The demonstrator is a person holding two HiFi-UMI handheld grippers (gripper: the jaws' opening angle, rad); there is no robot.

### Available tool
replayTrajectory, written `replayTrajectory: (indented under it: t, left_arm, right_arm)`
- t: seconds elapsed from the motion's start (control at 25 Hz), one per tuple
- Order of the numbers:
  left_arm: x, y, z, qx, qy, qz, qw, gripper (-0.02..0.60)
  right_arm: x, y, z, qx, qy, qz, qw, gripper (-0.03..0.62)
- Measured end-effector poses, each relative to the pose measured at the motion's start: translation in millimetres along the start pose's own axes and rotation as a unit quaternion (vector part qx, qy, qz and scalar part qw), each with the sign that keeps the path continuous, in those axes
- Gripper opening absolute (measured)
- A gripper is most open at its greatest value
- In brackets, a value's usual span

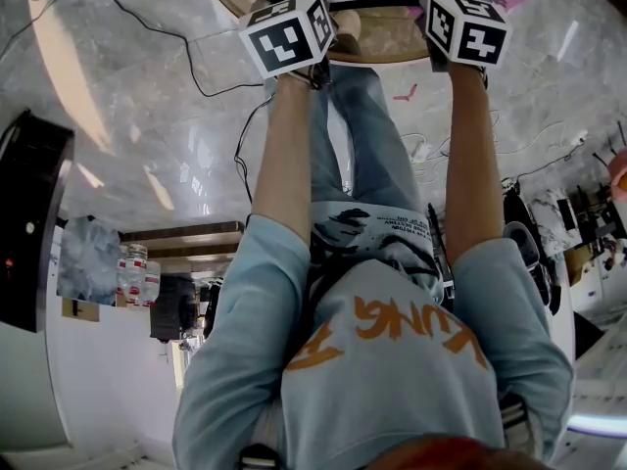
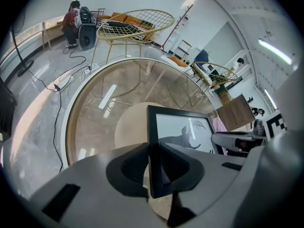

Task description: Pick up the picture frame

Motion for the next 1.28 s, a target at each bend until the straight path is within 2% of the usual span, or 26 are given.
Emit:
replayTrajectory:
  t: [0.12, 0.28, 0.4, 0.6, 0.92, 1.16, 1.28]
  left_arm:
    - [-1, -2, 2, 0.002, -0.007, 0.001, 1.0000, 0.084]
    - [-2, 3, 4, 0.002, -0.016, 0.000, 0.9999, 0.080]
    - [-5, 9, 5, -0.002, -0.007, 0.011, 0.9999, 0.077]
    - [-3, 39, 12, 0.010, -0.017, 0.067, 0.9976, 0.075]
    - [4, 108, 49, 0.023, -0.049, 0.142, 0.9884, 0.075]
    - [11, 195, 85, 0.028, -0.072, 0.197, 0.9774, 0.075]
    - [21, 239, 115, 0.025, -0.099, 0.225, 0.9689, 0.075]
  right_arm:
    - [2, 4, 1, 0.010, 0.003, 0.002, 1.000, 0.111]
    - [6, 13, 5, 0.012, -0.019, -0.002, 1.000, 0.074]
    - [3, 18, 3, 0.022, -0.027, 0.011, 0.999, 0.071]
    - [-5, 38, -5, 0.044, -0.032, 0.047, 0.997, 0.071]
    - [5, 108, -8, 0.067, -0.041, 0.127, 0.989, 0.071]
    - [16, 190, -24, 0.086, -0.048, 0.174, 0.980, 0.071]
    - [22, 240, -24, 0.089, -0.062, 0.208, 0.972, 0.071]
Point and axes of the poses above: the fingertips, and each gripper's own axes: y backward along the fingers, z to its right, x out of its top, the point moved 1 cm from there along y, backward along the fingers, and after that the axes turned 5 degrees about x, right-handed, at the moved point
